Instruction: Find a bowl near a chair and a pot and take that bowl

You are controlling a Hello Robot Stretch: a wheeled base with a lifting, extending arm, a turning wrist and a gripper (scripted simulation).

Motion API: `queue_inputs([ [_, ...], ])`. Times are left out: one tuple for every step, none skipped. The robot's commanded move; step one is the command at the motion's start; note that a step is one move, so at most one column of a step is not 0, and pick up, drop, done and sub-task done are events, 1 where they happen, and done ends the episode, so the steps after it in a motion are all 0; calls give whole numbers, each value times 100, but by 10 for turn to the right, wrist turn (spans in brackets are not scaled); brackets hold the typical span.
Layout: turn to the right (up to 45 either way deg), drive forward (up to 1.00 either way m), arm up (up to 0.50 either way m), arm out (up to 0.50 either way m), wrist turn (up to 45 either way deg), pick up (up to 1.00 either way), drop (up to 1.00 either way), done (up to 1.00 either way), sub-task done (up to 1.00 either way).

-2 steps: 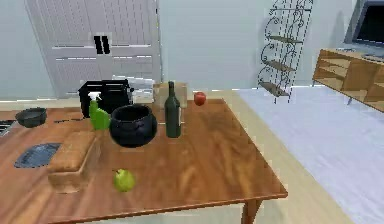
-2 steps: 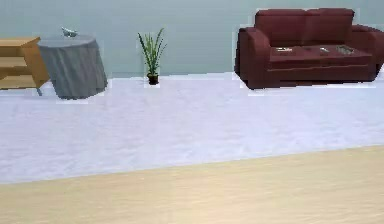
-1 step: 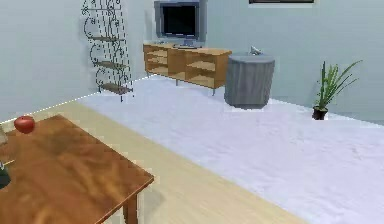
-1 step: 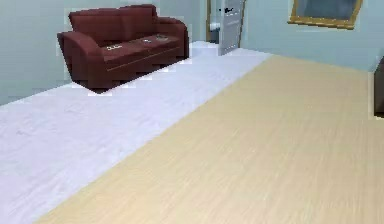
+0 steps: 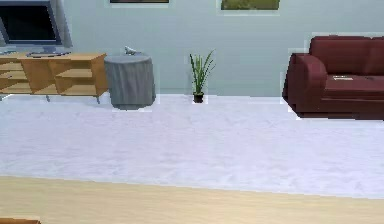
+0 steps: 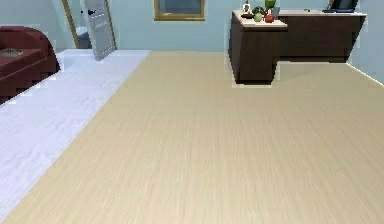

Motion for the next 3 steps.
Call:
queue_inputs([
  [0,65,0,0,0,0,0,0,0],
  [-360,0,0,0,0,0,0,0,0],
  [0,45,0,0,0,0,0,0,0],
])
